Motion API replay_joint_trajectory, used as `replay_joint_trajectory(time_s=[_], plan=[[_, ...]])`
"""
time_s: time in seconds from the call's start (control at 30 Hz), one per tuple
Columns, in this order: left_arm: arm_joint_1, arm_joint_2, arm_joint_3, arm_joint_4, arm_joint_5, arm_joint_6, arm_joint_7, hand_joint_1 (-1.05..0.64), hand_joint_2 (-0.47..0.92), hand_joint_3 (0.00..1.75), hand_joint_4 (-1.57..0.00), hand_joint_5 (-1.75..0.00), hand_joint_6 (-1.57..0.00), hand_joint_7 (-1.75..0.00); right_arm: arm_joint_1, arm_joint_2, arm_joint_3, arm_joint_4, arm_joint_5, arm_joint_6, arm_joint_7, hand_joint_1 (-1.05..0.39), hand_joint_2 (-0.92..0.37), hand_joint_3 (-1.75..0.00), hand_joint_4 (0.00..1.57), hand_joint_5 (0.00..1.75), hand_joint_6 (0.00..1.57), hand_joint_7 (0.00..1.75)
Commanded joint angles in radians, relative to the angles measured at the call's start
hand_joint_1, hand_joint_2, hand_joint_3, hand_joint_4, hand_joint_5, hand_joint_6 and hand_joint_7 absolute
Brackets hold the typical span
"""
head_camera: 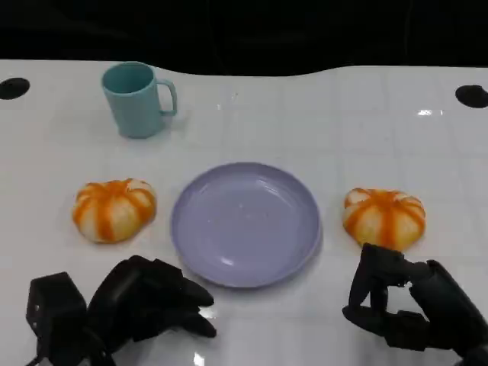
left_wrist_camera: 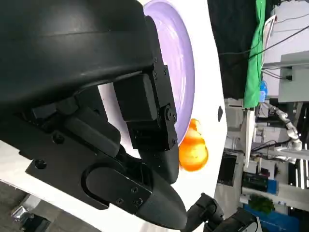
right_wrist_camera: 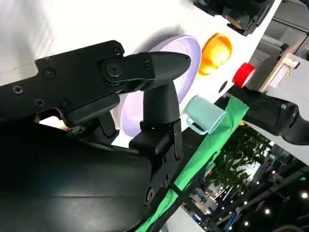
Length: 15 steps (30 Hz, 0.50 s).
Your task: Grasp the bread from the table and place it into the plate.
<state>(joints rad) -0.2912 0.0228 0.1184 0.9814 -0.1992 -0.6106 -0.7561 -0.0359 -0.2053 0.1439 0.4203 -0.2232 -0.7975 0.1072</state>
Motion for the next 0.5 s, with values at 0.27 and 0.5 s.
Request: replay_joint_trajectory(time_s=[0.27,0.5], plan=[[0.003,0.01,0.01,0.007,-0.017,0.009,-0.011,-1.05,0.81,0.0,-1.56,-0.25,-1.55,0.0,-0.016,-0.031,-0.014,-0.02,-0.024,0.012,-0.004,-0.46,-0.92,-0.24,0.69,1.73,0.58,1.49],[0.005,0.008,0.011,-0.001,-0.018,0.035,0.003,-1.05,0.78,0.0,-1.57,-0.26,-1.56,-0.01,-0.019,-0.036,-0.015,-0.042,-0.017,0.03,-0.002,-0.48,-0.92,-0.23,0.58,1.7,0.49,1.4]])
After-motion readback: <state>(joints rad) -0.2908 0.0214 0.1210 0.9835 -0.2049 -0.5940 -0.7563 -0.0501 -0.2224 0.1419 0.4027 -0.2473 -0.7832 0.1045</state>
